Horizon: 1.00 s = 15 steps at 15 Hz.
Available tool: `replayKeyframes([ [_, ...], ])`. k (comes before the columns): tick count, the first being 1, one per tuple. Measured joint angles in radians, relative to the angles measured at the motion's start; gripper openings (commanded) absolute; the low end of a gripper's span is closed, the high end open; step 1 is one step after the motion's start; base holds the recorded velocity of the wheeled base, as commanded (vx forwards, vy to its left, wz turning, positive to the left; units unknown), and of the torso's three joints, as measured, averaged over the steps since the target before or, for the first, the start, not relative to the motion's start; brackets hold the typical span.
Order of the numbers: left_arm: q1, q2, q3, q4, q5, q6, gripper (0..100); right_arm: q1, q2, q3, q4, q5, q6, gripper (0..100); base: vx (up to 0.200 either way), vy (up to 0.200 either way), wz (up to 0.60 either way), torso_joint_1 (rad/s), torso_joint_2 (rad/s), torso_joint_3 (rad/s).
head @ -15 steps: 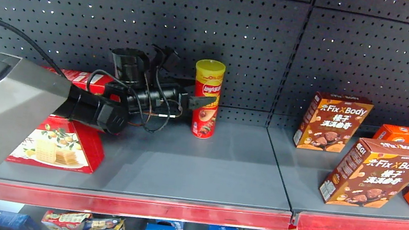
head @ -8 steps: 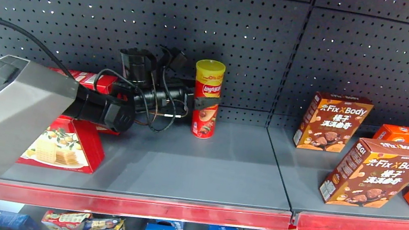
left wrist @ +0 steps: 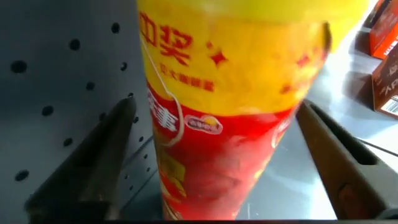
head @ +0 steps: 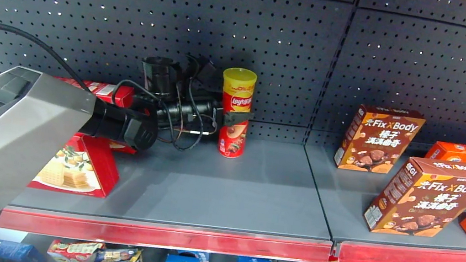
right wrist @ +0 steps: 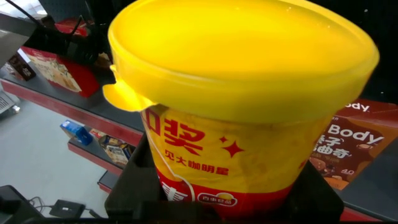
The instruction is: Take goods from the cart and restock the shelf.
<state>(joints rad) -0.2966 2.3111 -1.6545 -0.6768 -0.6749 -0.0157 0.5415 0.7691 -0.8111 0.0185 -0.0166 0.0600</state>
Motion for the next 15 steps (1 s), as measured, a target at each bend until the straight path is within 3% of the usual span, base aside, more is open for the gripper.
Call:
replayKeyframes([
  [9, -0.053, 0.004, -0.096, 0.110, 0.037, -0.001, 0, 0.000, -0.005, 0.002, 0.001, -0.002, 0.006, 0, 0.000, 0.000, 0.00, 0.000, 0.00, 0.000],
  [13, -0.080, -0.047, -0.071, 0.109, 0.043, -0.001, 0, 0.000, -0.013, 0.003, 0.001, -0.002, 0.015, 0, 0.000, 0.000, 0.00, 0.000, 0.00, 0.000],
  [15, -0.092, -0.093, -0.005, 0.103, 0.044, -0.001, 0, 0.000, -0.015, 0.002, 0.001, -0.001, 0.015, 0, 0.000, 0.000, 0.00, 0.000, 0.00, 0.000],
])
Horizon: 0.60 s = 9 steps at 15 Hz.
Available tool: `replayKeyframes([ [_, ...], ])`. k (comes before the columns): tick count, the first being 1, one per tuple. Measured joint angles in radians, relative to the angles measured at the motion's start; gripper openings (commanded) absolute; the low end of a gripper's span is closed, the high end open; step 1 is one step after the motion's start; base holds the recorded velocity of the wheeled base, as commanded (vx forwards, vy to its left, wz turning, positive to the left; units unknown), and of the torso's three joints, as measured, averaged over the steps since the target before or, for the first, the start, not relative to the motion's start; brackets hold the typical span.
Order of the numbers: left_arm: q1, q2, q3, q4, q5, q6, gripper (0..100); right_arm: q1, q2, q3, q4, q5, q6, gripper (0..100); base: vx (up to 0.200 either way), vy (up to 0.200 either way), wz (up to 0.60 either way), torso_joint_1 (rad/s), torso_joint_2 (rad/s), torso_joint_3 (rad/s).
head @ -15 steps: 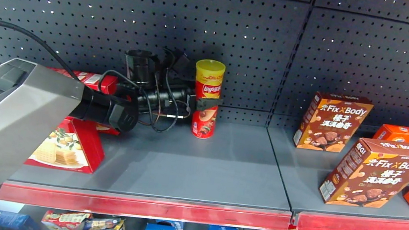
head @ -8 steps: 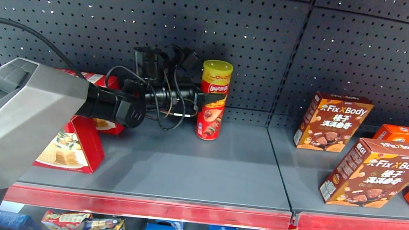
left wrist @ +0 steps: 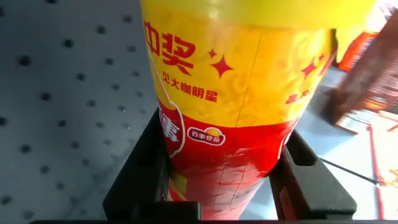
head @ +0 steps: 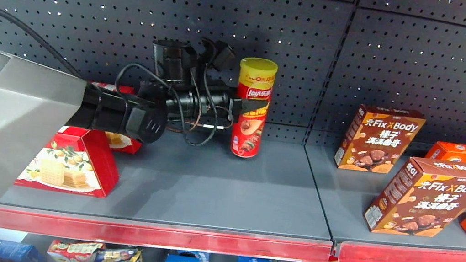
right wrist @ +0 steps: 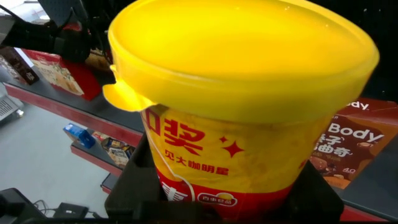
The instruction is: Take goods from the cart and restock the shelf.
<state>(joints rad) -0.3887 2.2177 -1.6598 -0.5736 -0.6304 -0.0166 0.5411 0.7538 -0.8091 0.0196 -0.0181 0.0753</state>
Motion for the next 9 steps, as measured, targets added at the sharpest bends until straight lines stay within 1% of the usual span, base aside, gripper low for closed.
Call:
replayKeyframes([
  [2, -0.016, -0.060, 0.091, -0.012, 0.016, 0.001, 0, 0.000, -0.001, 0.000, 0.000, 0.000, 0.000, 0, 0.000, 0.000, 0.00, 0.000, 0.00, 0.000],
  [4, -0.028, -0.120, 0.190, -0.053, 0.035, 0.001, 0, 0.000, -0.002, 0.001, 0.000, 0.000, 0.000, 0, 0.000, 0.000, 0.00, 0.000, 0.00, 0.000],
  [6, -0.033, -0.166, 0.274, -0.110, 0.040, 0.000, 0, -0.001, -0.002, 0.001, 0.000, 0.000, 0.000, 0, 0.000, 0.000, 0.00, 0.000, 0.00, 0.000],
  [9, -0.034, -0.221, 0.394, -0.158, 0.041, 0.000, 0, -0.003, -0.003, 0.002, 0.001, 0.000, 0.000, 0, 0.000, 0.000, 0.00, 0.000, 0.00, 0.000],
])
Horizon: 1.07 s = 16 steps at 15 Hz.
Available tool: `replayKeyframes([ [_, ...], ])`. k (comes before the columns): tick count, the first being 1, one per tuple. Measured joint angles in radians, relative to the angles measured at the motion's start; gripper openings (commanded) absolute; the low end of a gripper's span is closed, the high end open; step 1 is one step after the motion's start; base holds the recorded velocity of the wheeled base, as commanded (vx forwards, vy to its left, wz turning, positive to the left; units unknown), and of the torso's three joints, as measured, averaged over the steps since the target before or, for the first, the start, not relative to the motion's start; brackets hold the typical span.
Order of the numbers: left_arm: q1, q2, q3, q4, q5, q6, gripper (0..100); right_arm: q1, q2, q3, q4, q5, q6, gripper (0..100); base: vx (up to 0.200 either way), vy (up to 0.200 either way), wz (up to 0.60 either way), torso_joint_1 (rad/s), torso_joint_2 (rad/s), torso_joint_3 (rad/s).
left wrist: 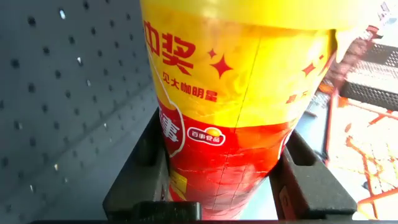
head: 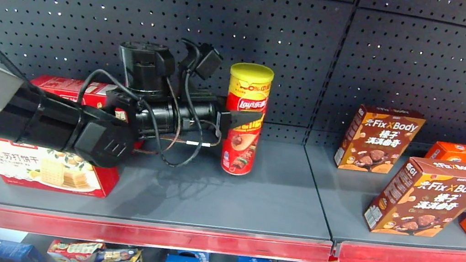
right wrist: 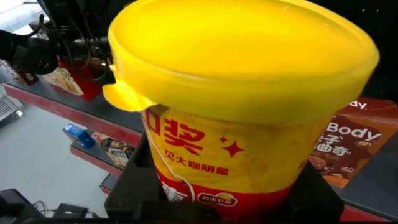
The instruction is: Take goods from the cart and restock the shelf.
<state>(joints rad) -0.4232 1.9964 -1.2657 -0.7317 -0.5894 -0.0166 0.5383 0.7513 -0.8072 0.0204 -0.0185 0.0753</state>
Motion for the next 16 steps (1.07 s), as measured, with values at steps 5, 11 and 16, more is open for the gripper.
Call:
replayKeyframes([
  [5, 0.000, -0.074, 0.163, -0.082, 0.002, 0.001, 0, -0.002, 0.000, 0.001, 0.000, 0.000, 0.000, 0, 0.000, 0.000, 0.00, 0.000, 0.00, 0.000],
  [11, -0.001, -0.127, 0.341, -0.203, 0.002, 0.000, 0, -0.003, 0.001, 0.003, 0.000, 0.000, 0.000, 0, 0.000, 0.000, 0.00, 0.000, 0.00, 0.000],
  [16, -0.003, -0.155, 0.406, -0.224, 0.002, 0.000, 0, -0.003, 0.003, 0.005, -0.001, 0.000, 0.000, 0, 0.000, 0.000, 0.00, 0.000, 0.00, 0.000],
])
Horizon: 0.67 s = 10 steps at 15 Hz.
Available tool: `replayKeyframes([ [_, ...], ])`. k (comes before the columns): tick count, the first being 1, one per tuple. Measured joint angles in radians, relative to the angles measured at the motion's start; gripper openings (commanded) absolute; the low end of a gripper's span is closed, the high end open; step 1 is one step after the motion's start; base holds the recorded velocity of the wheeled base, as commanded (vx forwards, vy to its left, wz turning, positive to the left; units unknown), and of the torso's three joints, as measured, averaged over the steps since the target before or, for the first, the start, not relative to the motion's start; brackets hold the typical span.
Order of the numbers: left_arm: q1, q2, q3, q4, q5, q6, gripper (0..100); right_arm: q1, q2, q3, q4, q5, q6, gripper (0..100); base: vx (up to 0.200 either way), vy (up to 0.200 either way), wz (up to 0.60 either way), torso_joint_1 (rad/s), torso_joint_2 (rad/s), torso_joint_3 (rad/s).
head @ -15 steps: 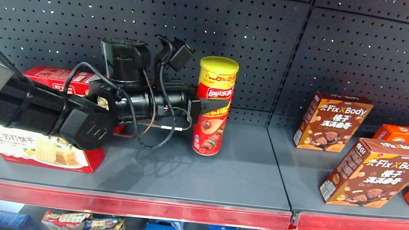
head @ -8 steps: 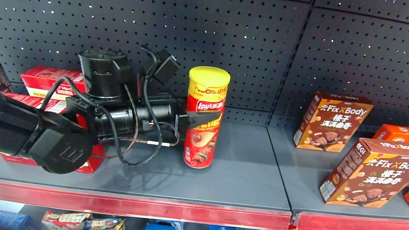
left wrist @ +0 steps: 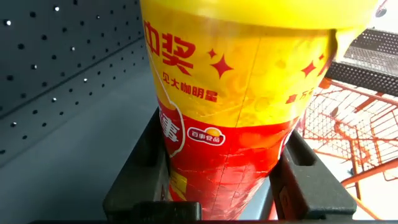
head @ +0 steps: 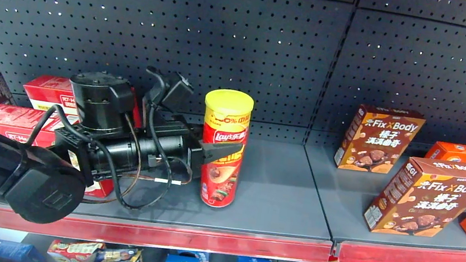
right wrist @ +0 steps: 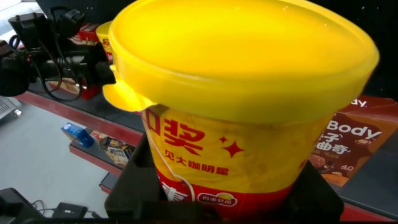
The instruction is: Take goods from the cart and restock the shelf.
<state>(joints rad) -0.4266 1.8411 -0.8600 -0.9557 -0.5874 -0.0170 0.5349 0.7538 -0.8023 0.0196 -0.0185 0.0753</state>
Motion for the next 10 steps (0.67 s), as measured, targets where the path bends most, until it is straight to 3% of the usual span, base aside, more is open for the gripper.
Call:
replayKeyframes([
  [10, -0.024, -0.003, 0.062, -0.057, 0.006, 0.001, 0, 0.000, -0.001, -0.001, 0.000, 0.000, 0.000, 0, 0.000, 0.000, 0.00, 0.000, 0.00, 0.000],
])
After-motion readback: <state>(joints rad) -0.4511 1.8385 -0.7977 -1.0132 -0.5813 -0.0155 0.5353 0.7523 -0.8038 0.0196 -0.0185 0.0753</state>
